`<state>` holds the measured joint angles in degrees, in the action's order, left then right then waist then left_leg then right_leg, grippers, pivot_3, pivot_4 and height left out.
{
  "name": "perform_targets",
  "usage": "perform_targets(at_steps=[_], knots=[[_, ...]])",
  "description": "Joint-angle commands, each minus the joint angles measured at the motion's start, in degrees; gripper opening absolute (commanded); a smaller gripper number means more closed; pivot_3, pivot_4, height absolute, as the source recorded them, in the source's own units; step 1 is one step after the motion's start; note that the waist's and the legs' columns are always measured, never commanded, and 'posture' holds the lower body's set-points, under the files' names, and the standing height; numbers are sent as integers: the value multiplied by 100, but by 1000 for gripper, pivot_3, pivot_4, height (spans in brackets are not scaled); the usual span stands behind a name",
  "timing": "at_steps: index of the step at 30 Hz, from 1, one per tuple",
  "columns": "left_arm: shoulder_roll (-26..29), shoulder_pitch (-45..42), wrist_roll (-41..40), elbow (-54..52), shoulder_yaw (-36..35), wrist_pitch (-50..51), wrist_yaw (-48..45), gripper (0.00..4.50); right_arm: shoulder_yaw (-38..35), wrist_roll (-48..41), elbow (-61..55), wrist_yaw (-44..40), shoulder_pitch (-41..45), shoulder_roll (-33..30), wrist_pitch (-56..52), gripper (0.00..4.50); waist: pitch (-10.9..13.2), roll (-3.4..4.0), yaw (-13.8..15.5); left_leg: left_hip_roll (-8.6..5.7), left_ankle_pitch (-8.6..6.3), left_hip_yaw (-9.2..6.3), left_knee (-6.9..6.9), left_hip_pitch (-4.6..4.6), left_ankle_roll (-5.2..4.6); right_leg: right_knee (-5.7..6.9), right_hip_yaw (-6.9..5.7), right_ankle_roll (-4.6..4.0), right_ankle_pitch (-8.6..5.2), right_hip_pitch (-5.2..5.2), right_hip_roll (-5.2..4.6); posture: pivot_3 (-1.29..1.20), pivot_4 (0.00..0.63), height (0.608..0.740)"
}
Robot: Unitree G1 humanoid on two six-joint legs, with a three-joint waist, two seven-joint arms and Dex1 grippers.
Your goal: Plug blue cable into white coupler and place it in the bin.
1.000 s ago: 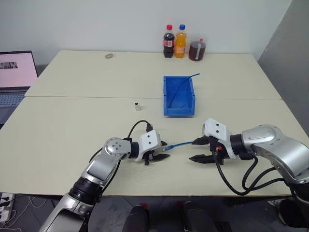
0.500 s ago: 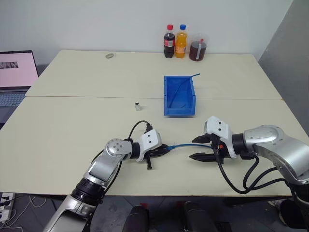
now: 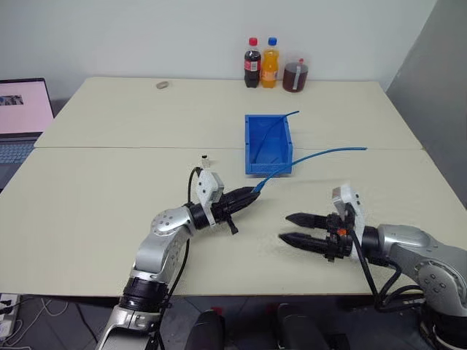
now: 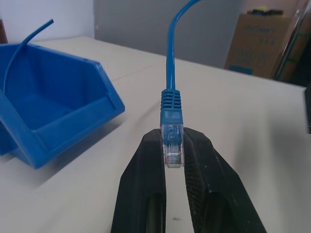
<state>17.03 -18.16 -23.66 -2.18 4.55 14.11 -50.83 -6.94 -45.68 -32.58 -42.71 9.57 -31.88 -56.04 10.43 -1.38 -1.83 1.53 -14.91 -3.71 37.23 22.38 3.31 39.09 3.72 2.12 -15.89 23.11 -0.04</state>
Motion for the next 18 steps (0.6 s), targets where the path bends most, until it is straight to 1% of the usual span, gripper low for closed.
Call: perform_targets(at_steps=[1, 4, 9, 15, 18], knots=[[-67, 29, -503, -563, -69, 422, 22, 233, 26, 58, 275, 75, 247, 151, 388, 3058, 0, 0, 0, 0, 0, 0, 0, 0, 0, 0, 0, 0, 0, 0, 1, 0, 150, 740], [-78, 63, -687, -764, -48, 667, 54, 233, -67, -150, 612, 59, 452, 334, 444, 3058, 0, 0, -1, 1, 0, 1, 0, 0, 0, -1, 1, 0, 0, 0, 2, 0, 150, 740], [100, 98, -1129, -1014, -113, 1172, -143, 233, -179, -684, 954, -198, 618, 506, 386, 3058, 0, 0, 0, 1, 0, 0, -4, 1, 0, -3, 1, -1, 0, 0, 2, 0, 150, 740], [227, 85, -1574, -1213, -179, 1631, -159, 233, -260, -1311, 1193, -284, 873, 725, 295, 3058, 0, 1, -2, 1, 0, 0, -3, 0, 0, -2, 1, -1, 0, 0, 2, 0, 150, 740], [224, 46, -1735, -1242, -209, 1761, -138, 233, -234, -1521, 1242, -330, 947, 730, 238, 3058, 0, 1, -3, 2, 0, 0, -3, 1, 0, -3, 1, -1, 0, 1, 4, 0, 150, 740]])
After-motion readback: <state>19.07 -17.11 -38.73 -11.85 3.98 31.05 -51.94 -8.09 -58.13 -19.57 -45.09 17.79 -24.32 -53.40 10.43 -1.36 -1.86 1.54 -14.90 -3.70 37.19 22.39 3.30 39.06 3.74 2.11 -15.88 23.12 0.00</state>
